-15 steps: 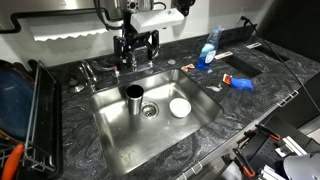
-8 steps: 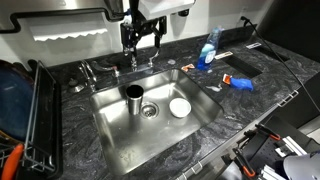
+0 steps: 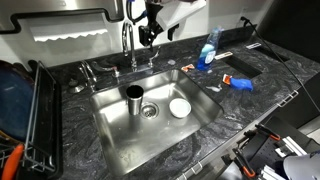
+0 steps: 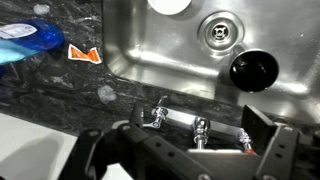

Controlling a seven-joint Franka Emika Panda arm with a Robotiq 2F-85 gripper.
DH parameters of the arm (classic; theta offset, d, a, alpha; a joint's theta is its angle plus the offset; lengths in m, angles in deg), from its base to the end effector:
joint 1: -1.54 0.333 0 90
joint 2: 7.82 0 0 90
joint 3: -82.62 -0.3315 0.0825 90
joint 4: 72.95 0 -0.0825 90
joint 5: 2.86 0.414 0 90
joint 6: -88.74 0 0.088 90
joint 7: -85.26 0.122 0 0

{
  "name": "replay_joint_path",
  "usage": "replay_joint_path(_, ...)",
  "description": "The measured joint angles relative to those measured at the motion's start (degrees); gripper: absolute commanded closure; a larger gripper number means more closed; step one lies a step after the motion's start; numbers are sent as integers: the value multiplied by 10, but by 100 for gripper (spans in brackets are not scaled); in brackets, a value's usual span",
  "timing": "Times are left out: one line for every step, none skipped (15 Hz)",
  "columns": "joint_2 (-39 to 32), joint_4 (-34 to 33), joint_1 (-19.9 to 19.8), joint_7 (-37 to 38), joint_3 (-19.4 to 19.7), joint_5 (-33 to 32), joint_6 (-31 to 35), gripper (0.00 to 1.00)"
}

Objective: Put the silver cup under the faucet head, open the tap using the faucet handle on the right and then close it

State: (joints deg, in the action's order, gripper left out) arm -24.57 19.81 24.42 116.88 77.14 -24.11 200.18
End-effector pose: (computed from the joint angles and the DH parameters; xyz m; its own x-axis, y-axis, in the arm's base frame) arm 0.6205 0.2945 0.4524 0.9796 0.0918 0.1786 0.0428 -0.9644 0.2611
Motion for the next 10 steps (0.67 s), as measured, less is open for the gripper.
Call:
replay_joint_path(8,16,-2,15,3,-19,14,0)
replay_joint_path(15,30,-4,24,4,-30,22,0)
replay_joint_path(19,39,-6,28,5,-33,27,0)
replay_joint_path(23,44,-7,29,5,-34,29,0)
replay_joint_path(25,46,-8,29,5,-34,30,0)
replay_joint_path(27,48,-7,29,5,-34,31,0)
replay_joint_path(28,49,-7,29,5,-34,31,0)
replay_joint_path(28,49,-8,29,4,-34,30,0)
replay_joint_path(27,49,-8,28,4,-34,30,0)
replay_joint_path(24,48,-8,27,4,-34,31,0)
